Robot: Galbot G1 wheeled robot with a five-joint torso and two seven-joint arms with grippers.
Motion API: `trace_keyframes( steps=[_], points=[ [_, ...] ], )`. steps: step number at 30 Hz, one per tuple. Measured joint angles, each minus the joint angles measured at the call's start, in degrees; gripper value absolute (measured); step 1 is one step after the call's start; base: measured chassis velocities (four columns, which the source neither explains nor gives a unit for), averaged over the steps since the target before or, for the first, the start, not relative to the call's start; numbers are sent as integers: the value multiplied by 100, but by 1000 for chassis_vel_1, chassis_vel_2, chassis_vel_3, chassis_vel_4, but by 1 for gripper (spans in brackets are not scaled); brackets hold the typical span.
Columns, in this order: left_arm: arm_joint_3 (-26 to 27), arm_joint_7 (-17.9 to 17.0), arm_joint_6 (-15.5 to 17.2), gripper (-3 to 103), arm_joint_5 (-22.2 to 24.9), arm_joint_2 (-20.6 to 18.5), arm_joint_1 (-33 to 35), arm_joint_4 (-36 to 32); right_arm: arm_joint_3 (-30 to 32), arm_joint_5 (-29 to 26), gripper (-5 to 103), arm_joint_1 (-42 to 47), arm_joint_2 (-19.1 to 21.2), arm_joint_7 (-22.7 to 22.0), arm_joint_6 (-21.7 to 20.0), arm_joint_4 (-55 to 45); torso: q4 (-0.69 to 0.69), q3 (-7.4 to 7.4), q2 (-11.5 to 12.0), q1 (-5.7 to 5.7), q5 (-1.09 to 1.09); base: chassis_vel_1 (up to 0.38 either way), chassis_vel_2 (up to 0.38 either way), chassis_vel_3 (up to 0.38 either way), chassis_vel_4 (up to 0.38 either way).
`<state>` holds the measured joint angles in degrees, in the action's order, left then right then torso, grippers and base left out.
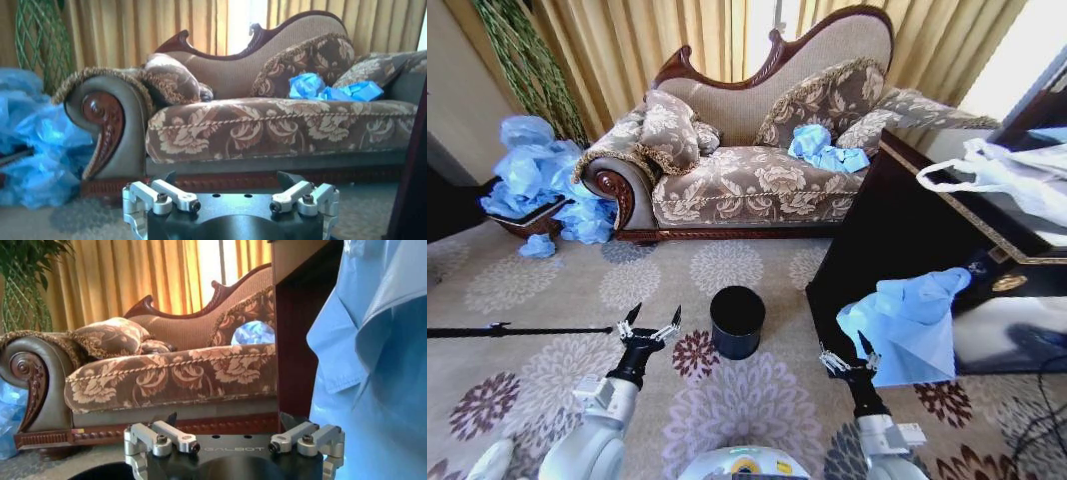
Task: Place a garbage bag over the trash bin.
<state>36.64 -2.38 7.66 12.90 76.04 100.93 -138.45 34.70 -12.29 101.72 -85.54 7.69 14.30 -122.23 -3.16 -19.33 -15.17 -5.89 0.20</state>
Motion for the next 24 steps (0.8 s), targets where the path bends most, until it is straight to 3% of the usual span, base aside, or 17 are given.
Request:
trace_keyframes(
  steps=[7,13,24],
  points=[
    [-38,3,-16,100,-222,-28,-68,48,22,-2,100,12,14,39,58,29,0,0,0,0,0,0,0,0,0],
    [-139,3,192,100,211,-103,-101,2,-11,24,100,11,-22,47,102,66,0,0,0,0,0,0,0,0,0],
    [-320,-91,306,100,376,-265,-312,43,-7,36,100,-6,32,48,188,120,0,0,0,0,0,0,0,0,0]
  ],
)
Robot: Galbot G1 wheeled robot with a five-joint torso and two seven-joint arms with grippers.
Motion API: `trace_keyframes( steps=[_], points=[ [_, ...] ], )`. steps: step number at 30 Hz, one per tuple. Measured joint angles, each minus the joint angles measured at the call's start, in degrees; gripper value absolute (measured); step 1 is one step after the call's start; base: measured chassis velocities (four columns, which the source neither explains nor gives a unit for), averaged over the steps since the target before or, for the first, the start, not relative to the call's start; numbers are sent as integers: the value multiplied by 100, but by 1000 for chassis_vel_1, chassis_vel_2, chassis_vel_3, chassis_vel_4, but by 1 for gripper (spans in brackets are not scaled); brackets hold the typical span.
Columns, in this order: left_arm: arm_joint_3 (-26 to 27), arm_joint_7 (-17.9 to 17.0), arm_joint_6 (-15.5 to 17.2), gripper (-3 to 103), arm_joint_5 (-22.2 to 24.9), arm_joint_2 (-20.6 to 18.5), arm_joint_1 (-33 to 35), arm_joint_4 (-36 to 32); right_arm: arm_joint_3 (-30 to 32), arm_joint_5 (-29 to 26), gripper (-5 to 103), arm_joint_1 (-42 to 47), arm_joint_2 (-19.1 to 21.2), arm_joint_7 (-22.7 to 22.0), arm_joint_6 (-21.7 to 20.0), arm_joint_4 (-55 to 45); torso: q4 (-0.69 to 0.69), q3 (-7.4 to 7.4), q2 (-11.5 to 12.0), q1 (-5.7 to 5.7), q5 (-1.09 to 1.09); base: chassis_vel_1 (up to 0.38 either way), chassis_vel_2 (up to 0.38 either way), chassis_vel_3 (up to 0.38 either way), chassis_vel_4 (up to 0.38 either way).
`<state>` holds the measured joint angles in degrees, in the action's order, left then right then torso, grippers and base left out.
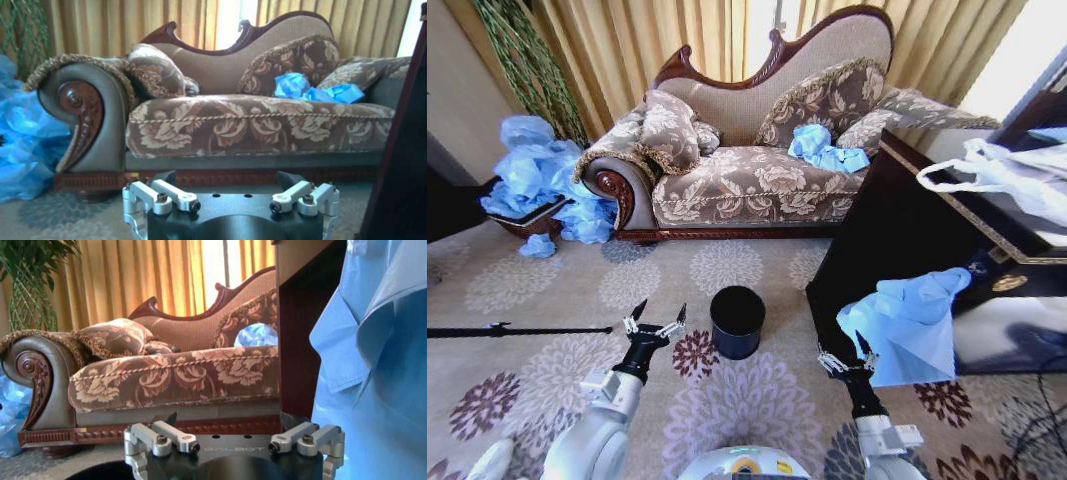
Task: Place a garbage bag over the trash bin.
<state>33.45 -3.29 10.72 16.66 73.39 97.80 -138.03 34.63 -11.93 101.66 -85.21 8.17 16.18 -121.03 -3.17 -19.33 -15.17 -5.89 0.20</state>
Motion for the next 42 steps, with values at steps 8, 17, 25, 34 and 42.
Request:
trace_keyframes(
  steps=[8,17,25,34,42],
  points=[
    [-194,-88,94,100,-26,-48,-83,13,-1,-4,100,-76,6,-22,-45,-15,0,0,0,0,0,0,0,0,0],
    [-362,-105,235,100,828,-118,-177,-23,-31,3,100,-165,40,-37,-108,44,1,0,0,0,0,0,0,0,0],
    [-930,-366,440,100,2348,-571,-747,-92,-91,8,100,-234,162,-79,-143,152,1,0,0,0,0,0,0,0,0],
    [-1891,-1132,840,100,4205,-1269,-2108,58,-228,116,100,-429,195,-176,-192,380,-1,0,0,0,0,0,0,0,0],
    [-3159,-1738,887,100,6281,-1064,-4044,736,-410,320,100,-551,195,-349,-292,580,0,-1,0,-1,-2,0,0,0,0]
  ],
)
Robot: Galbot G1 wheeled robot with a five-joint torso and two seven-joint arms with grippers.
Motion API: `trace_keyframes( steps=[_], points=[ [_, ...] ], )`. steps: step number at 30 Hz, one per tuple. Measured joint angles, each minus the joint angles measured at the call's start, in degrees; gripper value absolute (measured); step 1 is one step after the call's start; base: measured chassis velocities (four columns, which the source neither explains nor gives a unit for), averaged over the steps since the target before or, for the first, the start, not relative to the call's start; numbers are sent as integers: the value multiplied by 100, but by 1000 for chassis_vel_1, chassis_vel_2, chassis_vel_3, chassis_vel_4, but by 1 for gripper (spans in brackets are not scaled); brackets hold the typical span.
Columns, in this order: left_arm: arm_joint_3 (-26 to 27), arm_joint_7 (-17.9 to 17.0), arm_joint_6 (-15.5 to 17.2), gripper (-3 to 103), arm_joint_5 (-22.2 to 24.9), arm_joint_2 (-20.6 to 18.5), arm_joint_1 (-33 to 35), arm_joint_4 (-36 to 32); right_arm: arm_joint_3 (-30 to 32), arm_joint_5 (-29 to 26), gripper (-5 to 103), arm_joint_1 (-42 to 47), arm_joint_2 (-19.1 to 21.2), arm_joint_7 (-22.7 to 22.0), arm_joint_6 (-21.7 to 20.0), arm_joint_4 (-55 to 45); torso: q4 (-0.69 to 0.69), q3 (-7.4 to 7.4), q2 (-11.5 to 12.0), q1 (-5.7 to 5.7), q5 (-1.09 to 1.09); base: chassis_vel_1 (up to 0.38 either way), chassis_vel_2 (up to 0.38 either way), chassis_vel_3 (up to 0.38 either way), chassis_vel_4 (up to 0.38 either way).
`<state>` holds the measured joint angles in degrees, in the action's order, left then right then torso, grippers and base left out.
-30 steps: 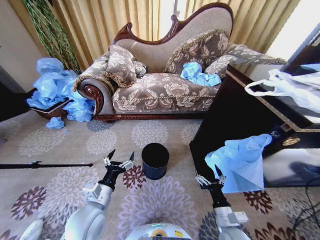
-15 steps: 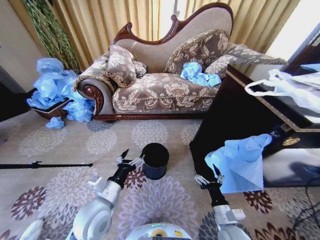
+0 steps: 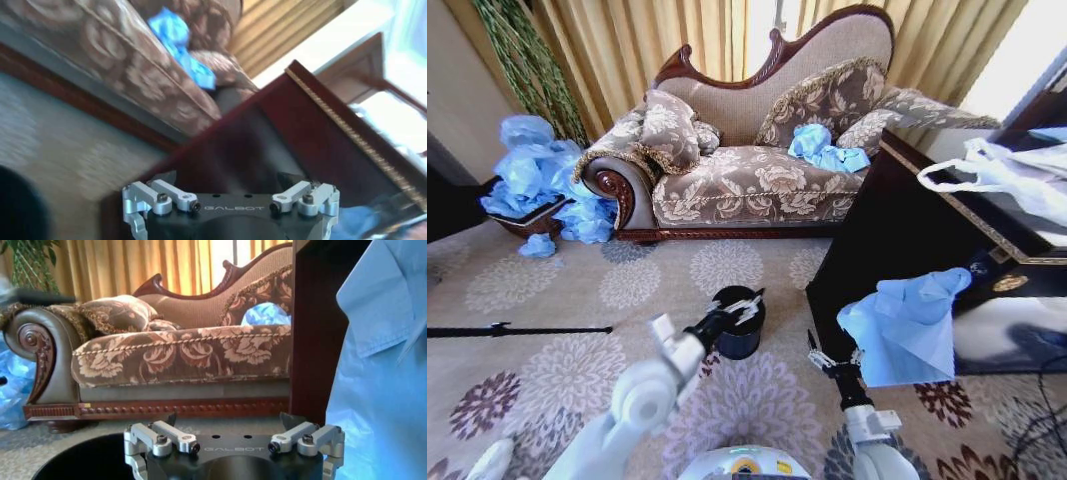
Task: Place a garbage bag over the trash bin.
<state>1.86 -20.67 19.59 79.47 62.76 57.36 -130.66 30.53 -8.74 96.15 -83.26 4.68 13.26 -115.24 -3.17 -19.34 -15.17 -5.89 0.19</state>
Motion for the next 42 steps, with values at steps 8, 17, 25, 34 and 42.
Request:
trace_keyframes(
  steps=[8,17,25,34,42],
  points=[
    [-1000,-337,0,100,738,868,-1226,939,-23,23,100,-158,-13,-119,-97,142,1,0,0,0,0,0,0,0,0],
    [-1851,-447,27,100,1542,1909,-1870,1661,93,0,100,-209,-101,-125,-81,296,1,1,0,0,-1,0,0,0,0],
    [-2026,-354,87,100,1478,2875,-1942,2396,223,-69,100,-205,-88,-177,-57,320,0,1,0,0,0,0,0,0,0],
    [-1976,25,336,100,1430,2935,-1898,2834,304,-90,100,-120,-87,-220,-17,291,1,1,0,1,0,0,0,0,0],
    [-1936,181,459,100,1390,2936,-1903,3052,319,-87,100,-116,-69,-229,-14,268,1,1,0,1,0,0,0,0,0]
  ],
)
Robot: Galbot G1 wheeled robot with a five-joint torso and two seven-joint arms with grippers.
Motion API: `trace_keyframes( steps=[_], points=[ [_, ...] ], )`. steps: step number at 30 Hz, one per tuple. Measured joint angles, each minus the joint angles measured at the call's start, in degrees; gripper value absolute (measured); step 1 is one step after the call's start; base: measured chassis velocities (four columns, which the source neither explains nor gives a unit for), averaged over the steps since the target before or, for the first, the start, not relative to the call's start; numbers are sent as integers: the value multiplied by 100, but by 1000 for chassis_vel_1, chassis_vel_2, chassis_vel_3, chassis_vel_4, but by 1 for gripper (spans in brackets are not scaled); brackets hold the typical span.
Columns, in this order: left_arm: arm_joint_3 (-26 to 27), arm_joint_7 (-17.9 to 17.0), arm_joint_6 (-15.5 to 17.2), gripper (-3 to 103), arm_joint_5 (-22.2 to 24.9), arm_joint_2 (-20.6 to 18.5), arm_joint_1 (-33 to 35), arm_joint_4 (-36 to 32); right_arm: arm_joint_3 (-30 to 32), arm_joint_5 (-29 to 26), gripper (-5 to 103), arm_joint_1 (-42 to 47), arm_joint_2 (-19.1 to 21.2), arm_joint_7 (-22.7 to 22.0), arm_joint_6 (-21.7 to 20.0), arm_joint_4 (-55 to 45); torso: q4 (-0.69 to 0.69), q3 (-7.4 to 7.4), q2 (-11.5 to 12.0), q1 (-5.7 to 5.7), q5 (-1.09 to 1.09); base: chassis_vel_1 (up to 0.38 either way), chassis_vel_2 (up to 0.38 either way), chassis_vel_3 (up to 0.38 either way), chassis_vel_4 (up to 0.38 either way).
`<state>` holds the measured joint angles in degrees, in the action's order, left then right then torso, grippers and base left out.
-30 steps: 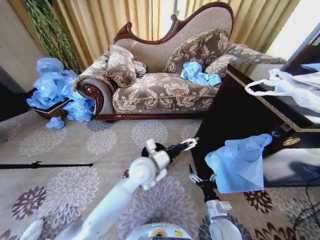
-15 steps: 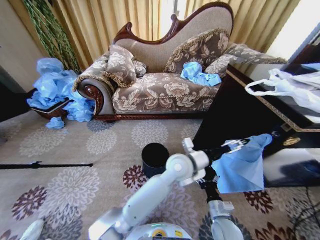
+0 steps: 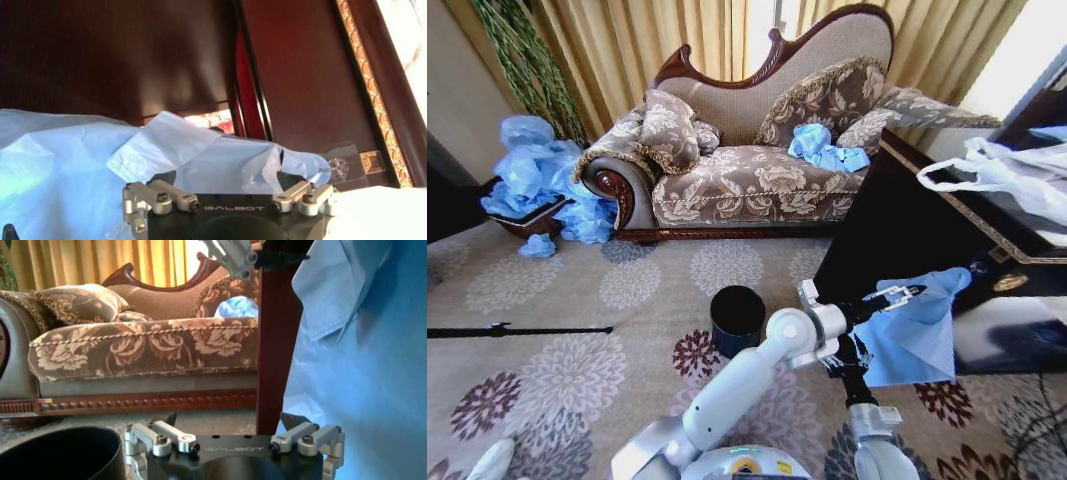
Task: Place a garbage bag over the trash bin.
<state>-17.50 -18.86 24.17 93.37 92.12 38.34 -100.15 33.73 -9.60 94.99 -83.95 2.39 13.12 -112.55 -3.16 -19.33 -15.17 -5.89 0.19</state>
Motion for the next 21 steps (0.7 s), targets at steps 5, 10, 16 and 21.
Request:
trace_keyframes(
  steps=[5,10,16,21],
  points=[
    [-27,17,8,100,-134,1,-11,6,-13,20,100,-11,-1,-3,0,8,0,0,0,0,0,0,0,0,0],
    [-113,0,20,100,-336,66,-15,-220,-22,40,100,-23,-9,-4,0,24,-3,0,0,0,1,0,0,0,0],
    [-143,201,63,100,-285,44,-19,-267,-46,62,100,-44,-20,-1,3,69,0,0,0,0,1,0,0,0,0],
    [-102,320,60,100,-274,31,-49,-146,-45,65,100,-42,-7,2,3,78,0,0,0,0,1,0,0,0,0]
  ],
)
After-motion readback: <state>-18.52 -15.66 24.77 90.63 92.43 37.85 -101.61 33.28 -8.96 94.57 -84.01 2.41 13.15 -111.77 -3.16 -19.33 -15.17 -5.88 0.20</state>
